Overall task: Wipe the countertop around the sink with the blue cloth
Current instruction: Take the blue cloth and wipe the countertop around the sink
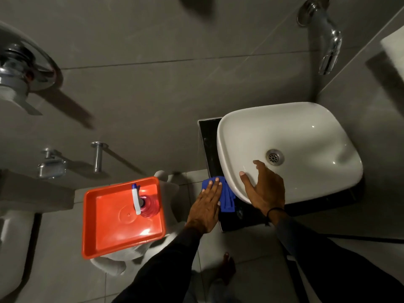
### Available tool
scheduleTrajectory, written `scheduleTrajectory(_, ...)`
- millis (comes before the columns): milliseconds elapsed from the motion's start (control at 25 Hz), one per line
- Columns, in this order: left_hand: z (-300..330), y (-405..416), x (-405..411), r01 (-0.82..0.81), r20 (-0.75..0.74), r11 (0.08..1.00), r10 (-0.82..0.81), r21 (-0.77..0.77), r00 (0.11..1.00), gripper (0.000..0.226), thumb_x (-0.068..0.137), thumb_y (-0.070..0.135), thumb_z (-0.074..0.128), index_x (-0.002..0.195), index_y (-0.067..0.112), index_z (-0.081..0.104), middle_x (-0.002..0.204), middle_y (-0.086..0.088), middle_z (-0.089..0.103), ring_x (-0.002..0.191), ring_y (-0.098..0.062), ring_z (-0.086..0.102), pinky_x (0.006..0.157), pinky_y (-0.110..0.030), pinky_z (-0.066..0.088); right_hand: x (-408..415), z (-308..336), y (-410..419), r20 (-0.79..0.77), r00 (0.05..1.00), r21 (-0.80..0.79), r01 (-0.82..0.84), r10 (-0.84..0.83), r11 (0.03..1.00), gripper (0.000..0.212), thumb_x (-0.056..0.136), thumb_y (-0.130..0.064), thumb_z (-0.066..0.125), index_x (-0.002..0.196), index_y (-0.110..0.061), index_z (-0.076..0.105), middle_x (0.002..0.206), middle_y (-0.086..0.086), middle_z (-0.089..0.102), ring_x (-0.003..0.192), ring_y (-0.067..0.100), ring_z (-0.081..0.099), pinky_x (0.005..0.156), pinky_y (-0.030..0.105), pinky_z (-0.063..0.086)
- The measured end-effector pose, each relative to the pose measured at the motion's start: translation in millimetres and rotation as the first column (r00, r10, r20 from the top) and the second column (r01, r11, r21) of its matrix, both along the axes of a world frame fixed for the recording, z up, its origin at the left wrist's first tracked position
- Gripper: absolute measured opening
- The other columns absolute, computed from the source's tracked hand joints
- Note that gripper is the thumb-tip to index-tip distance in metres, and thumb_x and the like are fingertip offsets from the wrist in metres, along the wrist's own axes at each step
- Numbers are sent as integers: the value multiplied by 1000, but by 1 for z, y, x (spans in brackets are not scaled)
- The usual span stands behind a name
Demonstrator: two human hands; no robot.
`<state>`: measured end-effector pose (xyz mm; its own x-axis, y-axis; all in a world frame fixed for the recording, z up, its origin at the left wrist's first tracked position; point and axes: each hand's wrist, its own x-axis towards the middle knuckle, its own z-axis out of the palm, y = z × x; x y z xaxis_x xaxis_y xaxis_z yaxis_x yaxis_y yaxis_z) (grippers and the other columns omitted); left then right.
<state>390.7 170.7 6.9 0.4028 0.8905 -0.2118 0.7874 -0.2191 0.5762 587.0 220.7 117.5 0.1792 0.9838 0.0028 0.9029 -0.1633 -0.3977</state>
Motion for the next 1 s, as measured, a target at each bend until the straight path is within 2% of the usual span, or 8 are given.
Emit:
scheduleTrajectory(240,-3,52,-11,-1,53,1000,1,-1,999,63,108,28,27,163,18,-2,174,-1,-6,159,-15,-12,133,-36,1,0,-2,1,-20,1000,-23,18,-18,1000,70,84,-75,40,133,-26,49,128,0,68,116,22,65,102,47,52)
scheduleTrajectory(400,-1,94,-21,7,89,999,-9,32,996,64,108,23,33,164,14,3,174,-3,-3,158,-15,-11,133,-36,1,0,0,1,-71,997,-29,37,-39,999,65,85,-71,48,129,-25,54,125,-1,70,114,21,67,101,45,53)
scheduleTrajectory(600,9,161,-28,-6,115,999,0,52,993,62,106,13,40,161,4,14,173,-14,6,161,-30,3,133,-41,5,-1,-2,0,-52,997,-18,59,-60,998,55,88,-62,56,127,-22,58,123,-3,71,115,19,66,101,42,52)
scheduleTrajectory(760,12,215,-33,-22,92,998,16,63,996,61,105,10,40,160,-1,15,171,-20,6,161,-37,4,132,-47,8,-1,-4,0,-29,998,-15,56,-57,998,57,89,-60,56,129,-20,58,124,-3,70,116,19,66,102,42,50)
scheduleTrajectory(880,11,238,-34,-46,98,997,41,57,994,62,106,11,39,161,1,13,172,-19,2,161,-36,1,131,-48,5,0,-5,0,-29,998,-51,56,-58,997,67,88,-63,53,142,-23,49,142,-2,60,133,20,55,114,46,40)
scheduleTrajectory(1000,14,232,-25,-126,112,992,126,-5,986,65,104,6,40,161,0,10,173,-17,-1,161,-36,-3,130,-48,3,-1,-3,0,-4,998,-127,54,-55,990,84,86,-72,47,156,-31,23,160,-2,39,151,17,31,127,48,17)
